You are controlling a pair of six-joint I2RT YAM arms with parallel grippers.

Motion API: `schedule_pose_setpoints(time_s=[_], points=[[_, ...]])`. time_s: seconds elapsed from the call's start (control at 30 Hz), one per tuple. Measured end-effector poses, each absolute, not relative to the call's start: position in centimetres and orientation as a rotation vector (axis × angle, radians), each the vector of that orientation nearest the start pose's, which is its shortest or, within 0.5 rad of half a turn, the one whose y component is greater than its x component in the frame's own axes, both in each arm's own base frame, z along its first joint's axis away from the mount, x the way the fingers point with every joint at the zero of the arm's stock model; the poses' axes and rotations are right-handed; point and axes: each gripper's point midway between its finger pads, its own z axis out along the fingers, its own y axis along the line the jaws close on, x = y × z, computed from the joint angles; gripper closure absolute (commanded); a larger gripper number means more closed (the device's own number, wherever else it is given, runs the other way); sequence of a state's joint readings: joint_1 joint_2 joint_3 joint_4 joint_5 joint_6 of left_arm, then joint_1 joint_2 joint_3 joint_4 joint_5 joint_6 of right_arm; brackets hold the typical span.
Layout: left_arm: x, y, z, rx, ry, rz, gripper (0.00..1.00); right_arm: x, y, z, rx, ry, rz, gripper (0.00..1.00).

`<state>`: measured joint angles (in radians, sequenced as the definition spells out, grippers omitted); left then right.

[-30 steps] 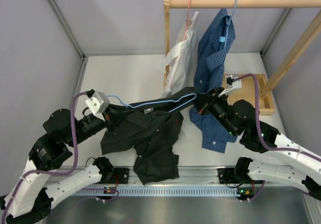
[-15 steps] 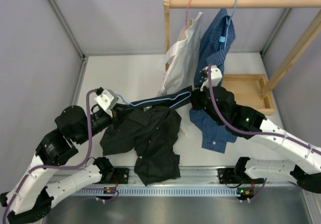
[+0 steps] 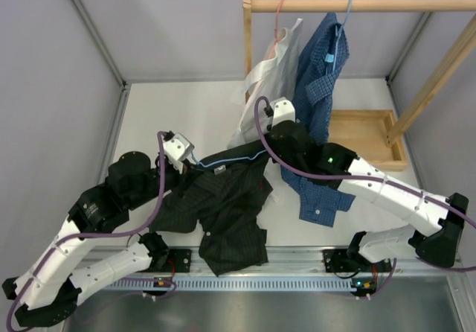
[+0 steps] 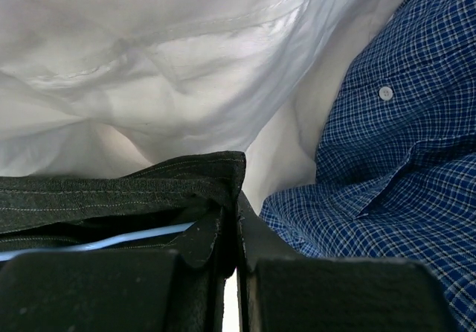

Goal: Place the shirt on the hanger

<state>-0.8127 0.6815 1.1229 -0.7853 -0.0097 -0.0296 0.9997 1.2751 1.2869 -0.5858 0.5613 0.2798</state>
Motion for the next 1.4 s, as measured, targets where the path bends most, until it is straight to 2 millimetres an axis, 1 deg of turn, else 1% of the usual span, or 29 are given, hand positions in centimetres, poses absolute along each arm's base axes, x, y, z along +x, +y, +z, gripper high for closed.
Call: schedule_pose_setpoints(time_s=[0.07, 0.1, 0.23, 0.37, 0.47, 0.57, 0.67, 0.73, 0.83, 0.93, 1.0, 1.03, 1.07, 1.13, 1.17, 1.2, 1.27, 1.33, 1.4], points=[[16.0, -17.0, 31.2, 0.742, 1.826, -0.56, 1.0, 26.2, 25.7, 26.9, -0.427, 2.018, 0.195, 1.0], [16.0, -17.1, 31.1, 0.736, 1.834, -0.565, 1.0, 26.1, 25.8, 27.2, -0.426, 2.013, 0.213, 1.0], [16.1, -17.2, 31.1, 0.662, 1.867, -0.593, 1.0, 24.8, 26.6, 28.6, -0.413, 1.97, 0.377, 1.0], [16.8, -17.5, 31.8, 0.523, 1.879, -0.639, 1.0, 22.3, 27.4, 30.4, -0.398, 1.908, 0.624, 1.0], [17.1, -18.2, 32.2, 0.439, 1.859, -0.708, 1.0, 20.1, 28.3, 31.0, -0.387, 1.865, 0.821, 1.0], [16.7, -18.7, 32.2, 0.393, 1.824, -0.79, 1.0, 18.0, 29.3, 30.6, -0.393, 1.846, 0.964, 1.0], [15.8, -19.5, 32.1, 0.398, 1.763, -0.894, 1.0, 15.6, 31.2, 29.7, -0.443, 1.843, 1.093, 1.0], [14.9, -20.0, 32.2, 0.42, 1.709, -0.966, 1.0, 14.6, 32.4, 29.0, -0.447, 1.829, 1.183, 1.0], [13.9, -20.7, 32.0, 0.465, 1.644, -1.042, 1.0, 13.5, 33.5, 27.2, -0.435, 1.835, 1.291, 1.0], [13.1, -21.2, 31.7, 0.513, 1.605, -1.091, 1.0, 12.0, 35.1, 26.8, -0.462, 1.835, 1.372, 0.99], [12.6, -21.5, 31.9, 0.546, 1.587, -1.11, 1.0, 10.4, 36.1, 27.1, -0.503, 1.819, 1.433, 0.76], [12.4, -21.5, 32.0, 0.562, 1.577, -1.115, 1.0, 9.8, 36.3, 27.4, -0.519, 1.811, 1.453, 0.64], [12.3, -21.5, 32.1, 0.581, 1.568, -1.11, 1.0, 9.3, 36.2, 27.7, -0.533, 1.801, 1.471, 0.47], [12.2, -21.4, 32.5, 0.61, 1.564, -1.09, 1.0, 8.6, 35.7, 28.7, -0.55, 1.769, 1.496, 0.41], [12.2, -21.2, 33.2, 0.624, 1.554, -1.073, 1.0, 8.3, 35.2, 29.3, -0.561, 1.752, 1.499, 0.38], [12.1, -21.1, 33.8, 0.63, 1.549, -1.064, 1.0, 8.0, 34.4, 29.9, -0.568, 1.734, 1.5, 0.36], [11.9, -20.5, 35.9, 0.641, 1.527, -1.039, 1.0, 7.4, 32.5, 30.8, -0.605, 1.704, 1.476, 0.32], [11.9, -19.8, 38.7, 0.634, 1.485, -1.006, 1.0, 6.8, 30.3, 31.7, -0.65, 1.689, 1.431, 0.31], [11.8, -19.1, 40.6, 0.627, 1.449, -0.979, 1.0, 6.4, 28.2, 32.8, -0.685, 1.684, 1.371, 0.32]])
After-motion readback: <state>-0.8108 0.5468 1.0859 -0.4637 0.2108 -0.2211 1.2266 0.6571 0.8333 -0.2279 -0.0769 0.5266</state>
